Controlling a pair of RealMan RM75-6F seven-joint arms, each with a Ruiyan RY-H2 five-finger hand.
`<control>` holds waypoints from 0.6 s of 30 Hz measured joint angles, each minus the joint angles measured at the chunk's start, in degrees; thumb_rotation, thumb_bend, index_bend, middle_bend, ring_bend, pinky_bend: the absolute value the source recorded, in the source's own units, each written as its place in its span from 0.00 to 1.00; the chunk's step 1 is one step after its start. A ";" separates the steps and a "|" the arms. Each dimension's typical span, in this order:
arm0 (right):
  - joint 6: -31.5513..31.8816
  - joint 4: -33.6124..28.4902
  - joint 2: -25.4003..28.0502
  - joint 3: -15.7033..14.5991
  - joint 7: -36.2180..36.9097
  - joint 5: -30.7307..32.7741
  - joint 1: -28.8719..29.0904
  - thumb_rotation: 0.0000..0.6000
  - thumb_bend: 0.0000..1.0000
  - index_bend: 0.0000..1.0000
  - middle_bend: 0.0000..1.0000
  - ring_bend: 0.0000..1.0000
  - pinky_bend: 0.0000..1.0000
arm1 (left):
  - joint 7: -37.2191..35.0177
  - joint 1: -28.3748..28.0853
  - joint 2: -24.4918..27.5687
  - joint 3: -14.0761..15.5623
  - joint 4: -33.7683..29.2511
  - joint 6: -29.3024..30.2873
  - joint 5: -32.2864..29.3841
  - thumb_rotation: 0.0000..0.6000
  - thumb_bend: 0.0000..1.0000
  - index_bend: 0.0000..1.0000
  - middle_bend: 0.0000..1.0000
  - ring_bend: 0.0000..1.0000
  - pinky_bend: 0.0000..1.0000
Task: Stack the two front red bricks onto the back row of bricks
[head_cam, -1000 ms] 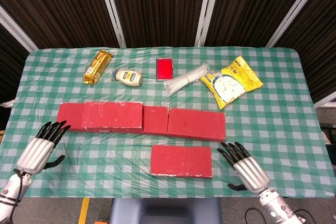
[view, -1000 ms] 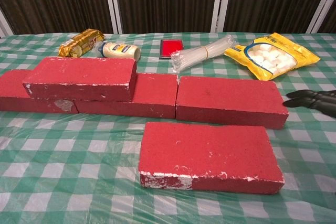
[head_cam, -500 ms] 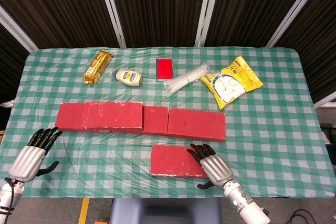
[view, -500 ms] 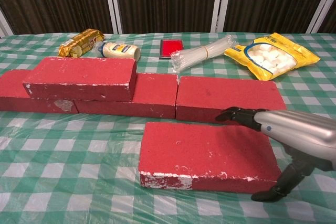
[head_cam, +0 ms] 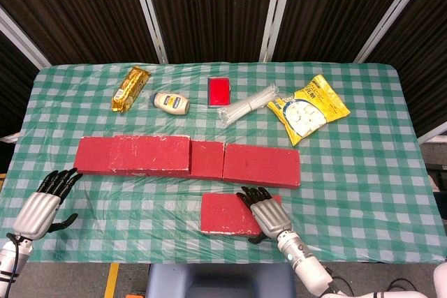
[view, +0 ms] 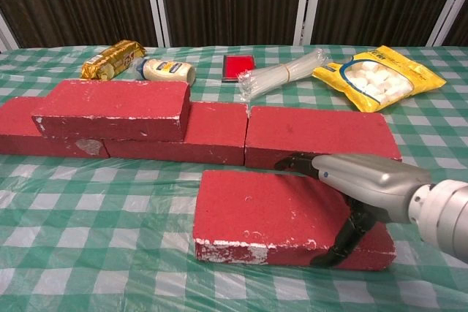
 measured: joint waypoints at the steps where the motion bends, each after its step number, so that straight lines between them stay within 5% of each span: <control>1: 0.21 0.40 -0.33 0.11 -0.27 1.00 0.55 1.00 0.11 0.00 0.00 0.00 0.00 | 0.01 0.01 -0.02 -0.06 -0.01 -0.15 -0.03 1.00 0.29 0.00 0.00 0.00 0.00; 5: 0.74 1.56 -1.12 0.23 -0.85 3.75 2.38 1.00 0.11 0.00 0.00 0.00 0.01 | 0.01 0.13 -0.06 -0.36 -0.03 -0.30 0.09 1.00 0.29 0.00 0.00 0.00 0.00; 9: 1.46 2.04 -1.47 -0.13 -1.15 5.23 3.49 1.00 0.11 0.09 0.04 0.02 0.22 | 0.09 0.30 -0.05 -0.67 -0.05 -0.47 -0.16 1.00 0.29 0.00 0.00 0.00 0.00; 12: 2.25 2.16 -1.63 -0.55 -1.43 5.97 4.21 1.00 0.11 0.23 0.19 0.16 0.35 | 0.02 0.42 0.04 -0.89 -0.16 -0.70 -0.36 1.00 0.29 0.00 0.00 0.00 0.00; 18: 4.36 1.95 -1.89 -1.20 -1.21 6.42 4.89 1.00 0.11 0.42 0.33 0.35 0.49 | -0.12 0.56 0.25 -1.15 -0.40 -1.12 -0.45 1.00 0.29 0.00 0.00 0.00 0.01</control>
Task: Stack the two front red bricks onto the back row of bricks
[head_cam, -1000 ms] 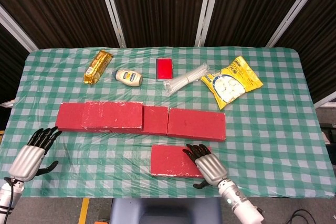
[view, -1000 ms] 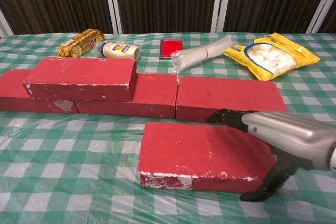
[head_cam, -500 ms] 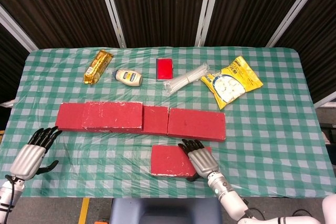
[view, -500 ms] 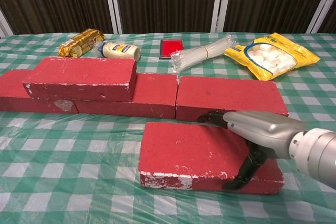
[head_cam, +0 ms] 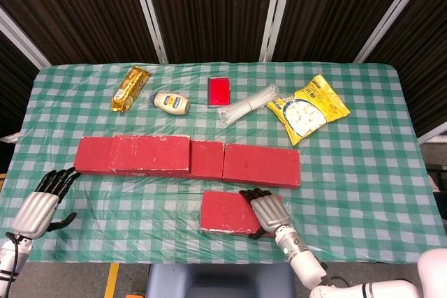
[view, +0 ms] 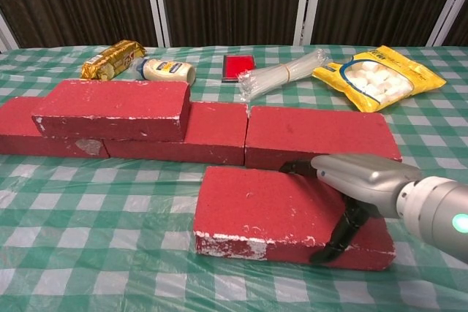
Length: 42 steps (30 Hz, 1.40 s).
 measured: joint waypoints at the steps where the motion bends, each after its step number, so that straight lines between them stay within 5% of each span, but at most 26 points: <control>1: 0.35 -0.17 0.02 -0.04 0.12 -0.04 0.05 1.00 0.11 0.44 0.34 0.37 0.50 | 0.00 0.03 0.05 -0.03 -0.05 -0.04 0.00 1.00 0.29 0.00 0.00 0.00 0.01; 8: 1.96 -3.10 2.25 -0.51 1.95 -3.51 -0.09 1.00 0.11 0.46 0.36 0.39 0.51 | 0.72 0.45 0.19 -0.33 -0.45 0.08 -0.14 1.00 0.29 0.00 0.00 0.00 0.01; 14: 2.09 -8.80 9.37 -0.48 6.25 -9.39 -0.50 1.00 0.11 0.46 0.36 0.39 0.51 | 2.16 0.82 0.04 -0.57 -0.85 0.36 -0.17 1.00 0.29 0.00 0.00 0.00 0.01; 21: 1.58 -11.79 16.71 4.99 9.03 -11.46 1.72 1.00 0.11 0.47 0.38 0.42 0.51 | 5.39 1.15 -0.69 -1.32 -1.20 -0.04 -1.44 1.00 0.29 0.00 0.00 0.00 0.01; 30: -5.53 -1.77 18.34 13.31 10.43 4.47 10.93 1.00 0.11 0.47 0.39 0.42 0.50 | 7.02 1.06 -1.73 -2.55 -0.33 -1.21 -3.22 1.00 0.29 0.00 0.00 0.00 0.01; 36: -11.34 9.52 15.79 13.57 11.80 7.85 16.46 1.00 0.11 0.47 0.39 0.42 0.50 | 7.84 0.70 -2.51 -3.47 0.72 -2.74 -4.96 1.00 0.29 0.00 0.00 0.00 0.01; 42: -14.66 14.40 13.85 11.20 13.43 7.77 19.20 1.00 0.11 0.46 0.39 0.42 0.50 | 8.16 0.43 -3.04 -3.77 1.34 -3.54 -5.46 1.00 0.29 0.00 0.00 0.00 0.01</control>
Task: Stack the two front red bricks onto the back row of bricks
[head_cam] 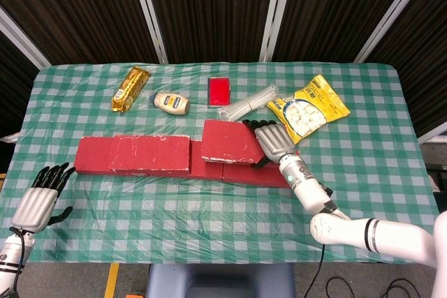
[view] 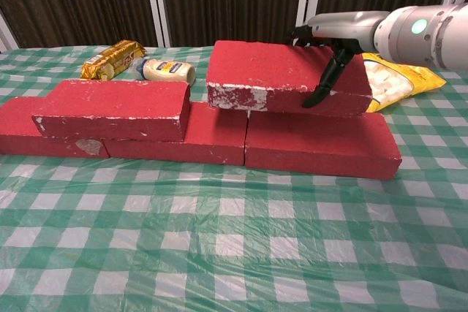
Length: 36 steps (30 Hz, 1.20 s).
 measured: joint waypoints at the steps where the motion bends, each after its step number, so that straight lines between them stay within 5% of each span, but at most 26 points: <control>1: -0.33 0.21 -0.01 -0.56 0.32 -0.15 0.13 1.00 0.11 0.46 0.39 0.42 0.50 | 0.04 0.02 -0.03 -0.13 0.05 0.03 -0.13 1.00 0.29 0.00 0.00 0.00 0.01; 36: 2.29 0.53 -4.40 -5.19 0.10 7.16 5.44 1.00 0.11 0.41 0.39 0.42 0.50 | 0.06 0.22 0.28 -0.07 -0.35 -0.40 0.23 1.00 0.29 0.00 0.00 0.00 0.01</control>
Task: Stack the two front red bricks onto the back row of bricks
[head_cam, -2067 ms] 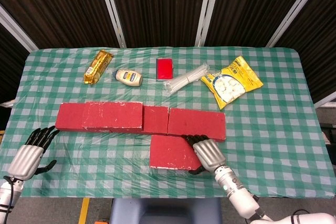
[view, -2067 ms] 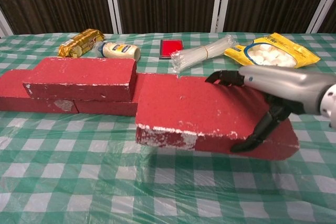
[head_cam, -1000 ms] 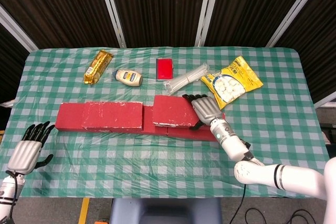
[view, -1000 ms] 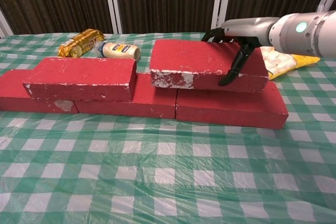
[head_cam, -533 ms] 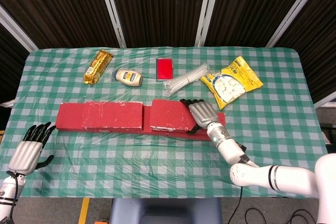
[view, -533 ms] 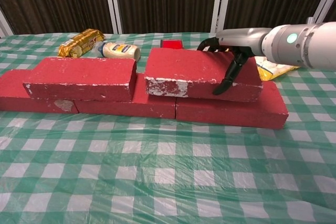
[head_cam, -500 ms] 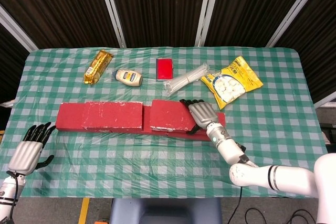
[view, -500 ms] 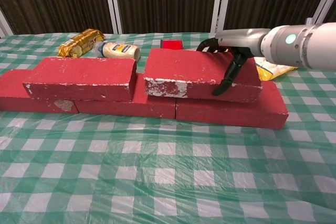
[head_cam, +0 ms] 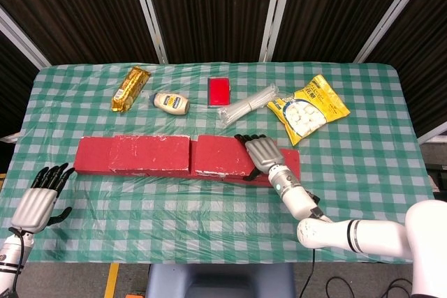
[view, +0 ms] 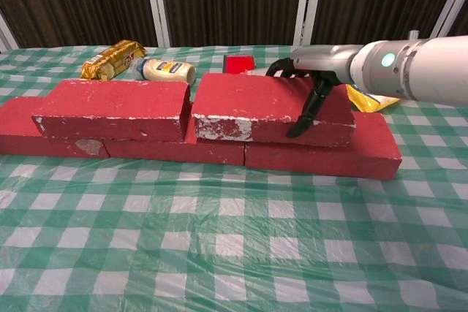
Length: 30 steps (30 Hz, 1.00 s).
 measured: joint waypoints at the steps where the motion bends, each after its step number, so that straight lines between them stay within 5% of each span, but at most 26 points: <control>1: -0.03 0.03 -0.13 0.00 -0.04 0.36 0.14 1.00 0.11 0.40 0.39 0.42 0.50 | 0.05 -0.01 0.01 0.03 -0.05 -0.07 0.01 1.00 0.29 0.00 0.00 0.00 0.01; 9: 1.05 0.54 -1.58 -0.30 -1.60 3.58 1.85 1.00 0.11 0.31 0.38 0.36 0.48 | -0.04 -0.03 0.21 -0.01 -0.18 -0.33 -0.13 1.00 0.29 0.00 0.00 0.00 0.01; 24: 1.38 1.15 -2.55 -0.56 -1.34 4.35 2.63 1.00 0.11 0.02 0.17 0.17 0.38 | -0.41 -0.11 0.21 0.03 -0.13 -0.53 0.02 1.00 0.29 0.00 0.00 0.00 0.01; 30: 1.64 1.02 -2.45 -0.68 -1.45 4.70 2.76 1.00 0.11 0.00 0.12 0.13 0.35 | -0.65 -0.10 0.27 0.00 -0.05 -0.53 0.02 1.00 0.29 0.00 0.00 0.00 0.01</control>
